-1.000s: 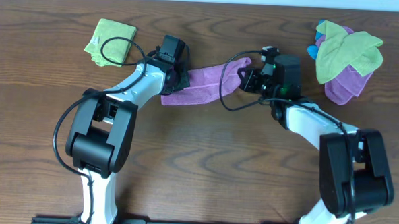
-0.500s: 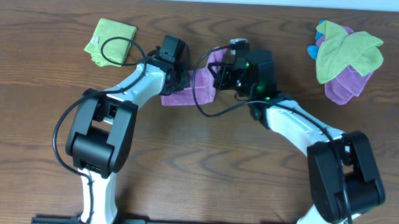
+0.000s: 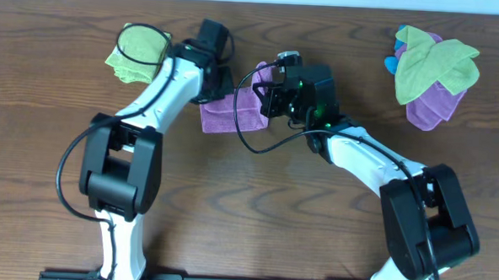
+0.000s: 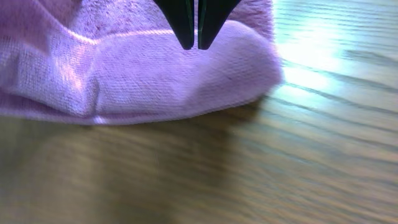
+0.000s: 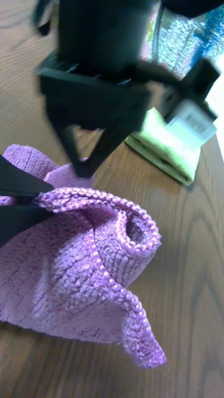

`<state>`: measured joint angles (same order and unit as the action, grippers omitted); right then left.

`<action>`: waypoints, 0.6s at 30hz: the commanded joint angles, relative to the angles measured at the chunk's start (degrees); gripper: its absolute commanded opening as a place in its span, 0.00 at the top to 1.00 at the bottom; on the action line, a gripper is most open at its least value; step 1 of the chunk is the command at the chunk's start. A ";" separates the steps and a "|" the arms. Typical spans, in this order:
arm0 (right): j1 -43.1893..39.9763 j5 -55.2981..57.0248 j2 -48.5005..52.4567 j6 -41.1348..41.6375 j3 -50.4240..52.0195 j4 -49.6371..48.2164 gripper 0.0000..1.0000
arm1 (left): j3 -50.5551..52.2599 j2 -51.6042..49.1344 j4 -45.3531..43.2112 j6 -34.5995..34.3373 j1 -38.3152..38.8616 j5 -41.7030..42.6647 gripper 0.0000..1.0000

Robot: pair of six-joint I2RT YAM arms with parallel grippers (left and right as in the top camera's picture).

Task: Fold the cloth
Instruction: 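Fold the right end of the strip leftward over the left end with the right gripper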

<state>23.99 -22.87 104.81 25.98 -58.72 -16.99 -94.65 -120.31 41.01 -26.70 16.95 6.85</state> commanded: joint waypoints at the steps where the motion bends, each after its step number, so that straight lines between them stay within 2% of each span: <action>1: 0.98 0.39 -1.18 -2.95 -0.92 0.07 0.99 | -3.21 1.70 1.36 1.03 -3.17 -1.33 0.94; 10: 3.89 0.42 1.20 -4.70 -2.10 0.09 0.99 | -3.98 4.35 1.95 1.49 -8.94 -1.31 0.94; 18: 6.34 0.42 6.23 -7.02 -8.24 4.96 0.99 | -3.98 6.14 2.69 2.12 -10.58 -1.29 0.94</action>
<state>29.36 -22.50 108.55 21.15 -64.34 -12.93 -97.43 -116.03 43.31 -26.39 6.92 6.39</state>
